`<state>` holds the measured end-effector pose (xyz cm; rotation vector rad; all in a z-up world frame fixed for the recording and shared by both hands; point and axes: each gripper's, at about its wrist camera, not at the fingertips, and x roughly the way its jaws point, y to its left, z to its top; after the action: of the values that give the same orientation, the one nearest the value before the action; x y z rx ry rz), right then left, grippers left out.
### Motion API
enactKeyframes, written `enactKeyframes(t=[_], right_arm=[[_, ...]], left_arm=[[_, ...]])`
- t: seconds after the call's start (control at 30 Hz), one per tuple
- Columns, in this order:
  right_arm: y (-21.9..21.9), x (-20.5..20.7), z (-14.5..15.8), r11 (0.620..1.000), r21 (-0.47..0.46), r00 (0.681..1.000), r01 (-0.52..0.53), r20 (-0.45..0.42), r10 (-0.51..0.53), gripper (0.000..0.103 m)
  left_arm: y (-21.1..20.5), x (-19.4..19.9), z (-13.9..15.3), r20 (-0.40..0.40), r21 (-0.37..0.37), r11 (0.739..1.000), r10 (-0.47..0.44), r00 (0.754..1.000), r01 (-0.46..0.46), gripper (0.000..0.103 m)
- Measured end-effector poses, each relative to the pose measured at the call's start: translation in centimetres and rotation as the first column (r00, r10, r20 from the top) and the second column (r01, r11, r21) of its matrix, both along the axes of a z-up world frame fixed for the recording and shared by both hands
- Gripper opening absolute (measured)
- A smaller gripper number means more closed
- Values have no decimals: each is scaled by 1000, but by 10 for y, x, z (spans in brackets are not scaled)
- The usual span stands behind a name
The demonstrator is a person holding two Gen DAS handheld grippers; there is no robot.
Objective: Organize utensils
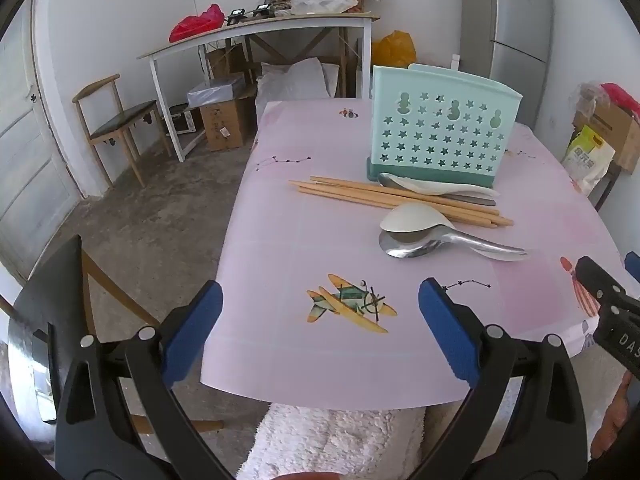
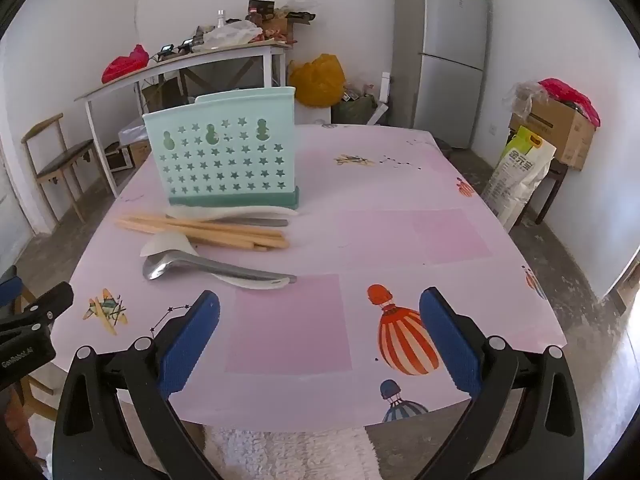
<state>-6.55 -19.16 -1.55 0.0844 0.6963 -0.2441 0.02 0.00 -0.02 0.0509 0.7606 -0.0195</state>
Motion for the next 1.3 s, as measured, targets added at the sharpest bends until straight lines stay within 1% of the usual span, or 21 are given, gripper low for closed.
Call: enactKeyframes(t=[0.3,0.37,0.43,0.6,0.63,0.8,1.3], right_arm=[[2,4,-1,1000,6,1000,-10,6,10,98],[-7,4,0,1000,4,1000,2,1,-2,98],[-7,6,-1,1000,5,1000,0,0,0,98],[-1,2,2,1000,-2,1000,0,7,0,98],[-1,2,2,1000,-1,1000,1,8,-1,98],[0,2,2,1000,5,1000,-1,6,1,98],[-3,4,5,1000,5,1000,3,16,-3,98]], left_arm=[[-4,1,0,5,2,1000,-9,1000,9,95],[-6,2,1,4,-1,1000,-11,1000,11,95],[4,0,3,5,-2,1000,-1,1000,1,95],[9,-3,3,-4,-7,1000,7,1000,-7,95],[8,2,1,-5,-6,1000,5,1000,-5,95],[6,4,0,-6,-4,1000,5,1000,-5,95],[16,3,-3,7,-16,998,55,998,-55,95]])
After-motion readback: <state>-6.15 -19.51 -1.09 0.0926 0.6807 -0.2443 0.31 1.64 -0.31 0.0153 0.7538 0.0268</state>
